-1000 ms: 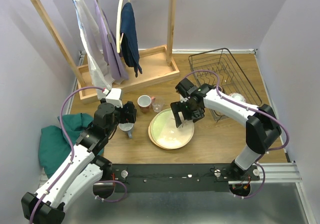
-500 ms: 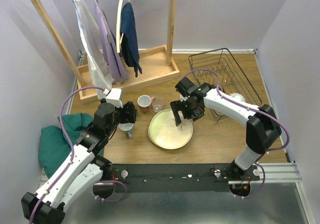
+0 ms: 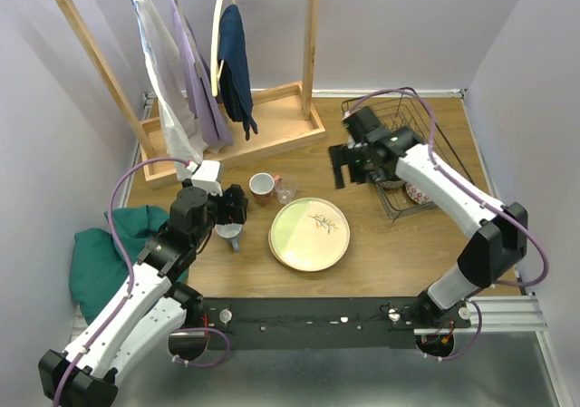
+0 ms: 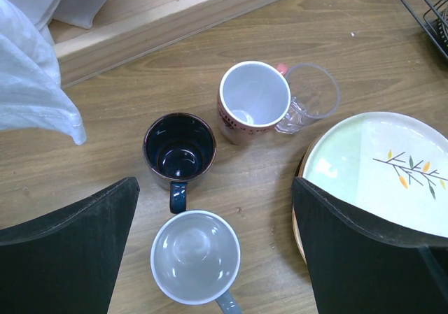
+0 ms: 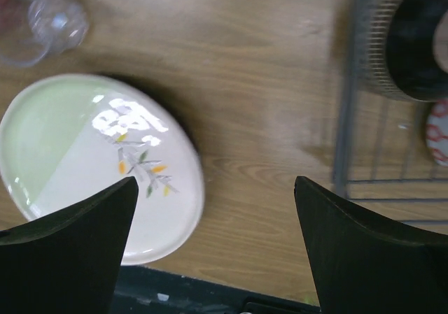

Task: Unload the mixed dishes from the dish rack
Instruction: Move the dish rack to the center of the board.

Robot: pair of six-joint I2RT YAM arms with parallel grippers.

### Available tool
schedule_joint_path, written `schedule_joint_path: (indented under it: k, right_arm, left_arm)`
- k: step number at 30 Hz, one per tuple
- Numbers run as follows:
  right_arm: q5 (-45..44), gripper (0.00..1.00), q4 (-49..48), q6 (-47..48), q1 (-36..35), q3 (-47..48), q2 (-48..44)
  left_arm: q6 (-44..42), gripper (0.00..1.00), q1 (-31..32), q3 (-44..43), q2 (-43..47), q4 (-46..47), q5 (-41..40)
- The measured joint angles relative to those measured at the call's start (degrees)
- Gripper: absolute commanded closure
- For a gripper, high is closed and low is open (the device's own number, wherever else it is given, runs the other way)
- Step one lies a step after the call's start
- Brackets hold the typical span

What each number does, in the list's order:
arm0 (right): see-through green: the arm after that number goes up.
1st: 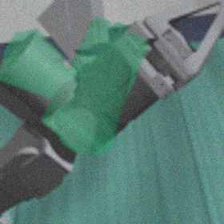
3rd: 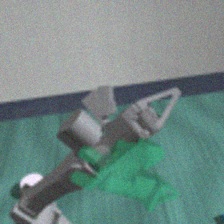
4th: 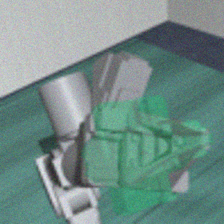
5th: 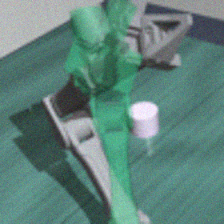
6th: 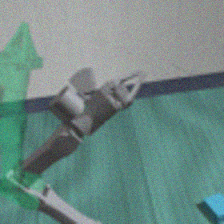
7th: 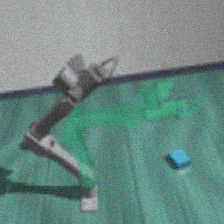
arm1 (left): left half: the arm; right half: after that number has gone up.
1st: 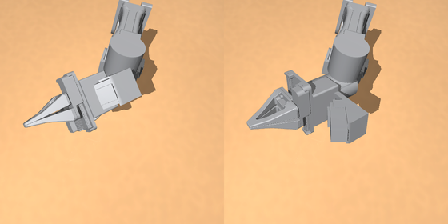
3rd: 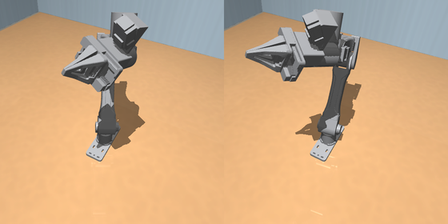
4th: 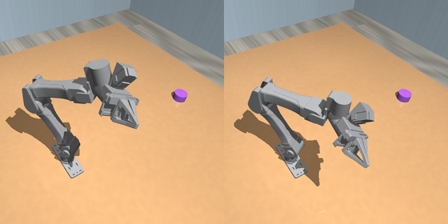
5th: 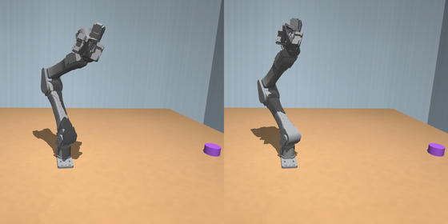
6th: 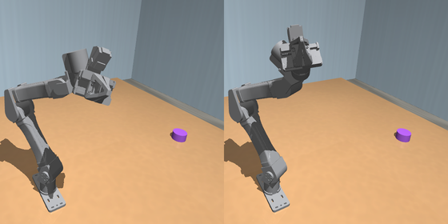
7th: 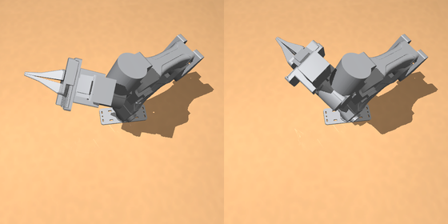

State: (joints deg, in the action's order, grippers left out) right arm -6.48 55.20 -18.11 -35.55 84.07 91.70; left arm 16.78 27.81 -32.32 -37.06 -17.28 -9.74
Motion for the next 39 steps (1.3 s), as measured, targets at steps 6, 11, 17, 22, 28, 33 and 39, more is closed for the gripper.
schedule_joint_path:
  k: [6,11,17,22,28,33,39]
  right_arm:
    - [-0.5,0.0,-3.9,1.4,16.7,-3.8,-6.8]
    - [0.7,0.0,-8.6,1.7,27.1,-7.9,-9.3]
    - [3.4,0.0,-14.4,1.9,37.2,-10.0,-7.4]
    - [4.3,0.0,-18.9,2.1,43.8,-10.0,-2.9]
    - [6.4,0.0,-23.7,-0.2,47.7,-10.0,2.5]
    - [7.5,0.0,-26.4,-2.2,47.9,-8.5,7.5]
    - [7.3,0.0,-31.6,-5.9,47.9,-8.6,9.7]
  left_arm:
    - [0.0,0.01,0.0,0.0,0.6,0.0,0.3]
    - [0.4,0.01,0.0,0.0,0.9,0.0,1.1]
    - [0.7,0.01,0.0,0.0,1.7,0.1,1.9]
    - [0.8,0.01,0.0,0.0,2.5,0.1,2.1]
    - [0.8,0.01,0.0,0.0,2.4,0.1,1.7]
    - [0.2,0.01,0.0,0.1,3.7,-0.2,-1.2]
    - [-0.5,0.01,0.0,0.3,4.5,-0.5,-4.0]
